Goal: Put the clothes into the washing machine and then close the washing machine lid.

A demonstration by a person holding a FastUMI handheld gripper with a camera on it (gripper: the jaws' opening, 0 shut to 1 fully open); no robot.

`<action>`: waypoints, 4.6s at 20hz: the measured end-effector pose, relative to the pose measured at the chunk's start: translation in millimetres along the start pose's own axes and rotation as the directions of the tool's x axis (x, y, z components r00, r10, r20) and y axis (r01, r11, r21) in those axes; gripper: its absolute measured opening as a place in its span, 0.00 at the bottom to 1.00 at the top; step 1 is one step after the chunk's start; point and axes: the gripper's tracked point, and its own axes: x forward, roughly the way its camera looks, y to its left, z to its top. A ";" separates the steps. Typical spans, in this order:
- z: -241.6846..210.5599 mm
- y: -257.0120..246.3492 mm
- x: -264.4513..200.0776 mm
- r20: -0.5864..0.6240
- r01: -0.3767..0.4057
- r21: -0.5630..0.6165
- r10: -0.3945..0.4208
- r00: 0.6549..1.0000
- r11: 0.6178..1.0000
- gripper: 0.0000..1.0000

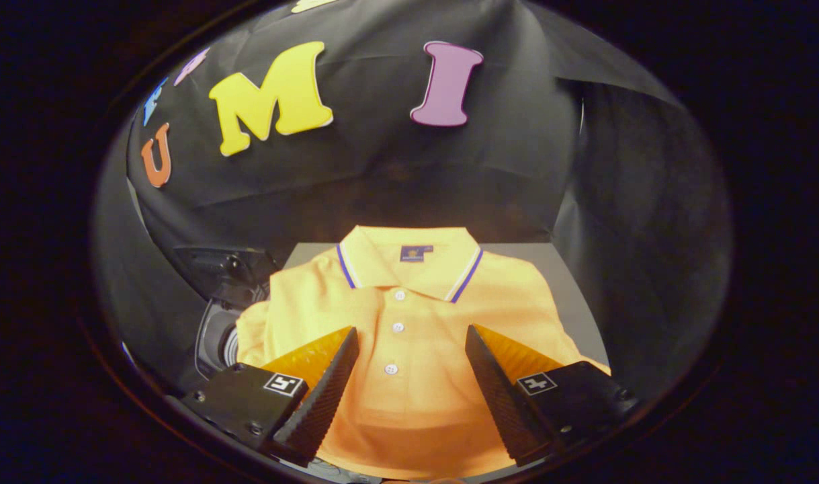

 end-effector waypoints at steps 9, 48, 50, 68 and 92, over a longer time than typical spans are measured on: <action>-17.6 2.2 11.6 -0.073 0.039 -0.031 -0.041 0.996 0.999 0.99; 22.4 129.9 -190.1 0.268 -0.181 0.031 0.166 0.949 0.983 0.07; 24.0 149.9 -202.8 0.278 -0.187 0.002 0.179 0.944 0.982 0.07; -7.8 358.3 -138.6 0.082 -0.352 -0.080 0.358 0.930 0.932 0.07; -97.4 416.8 123.5 -0.335 -0.281 -0.051 0.249 0.909 0.958 0.07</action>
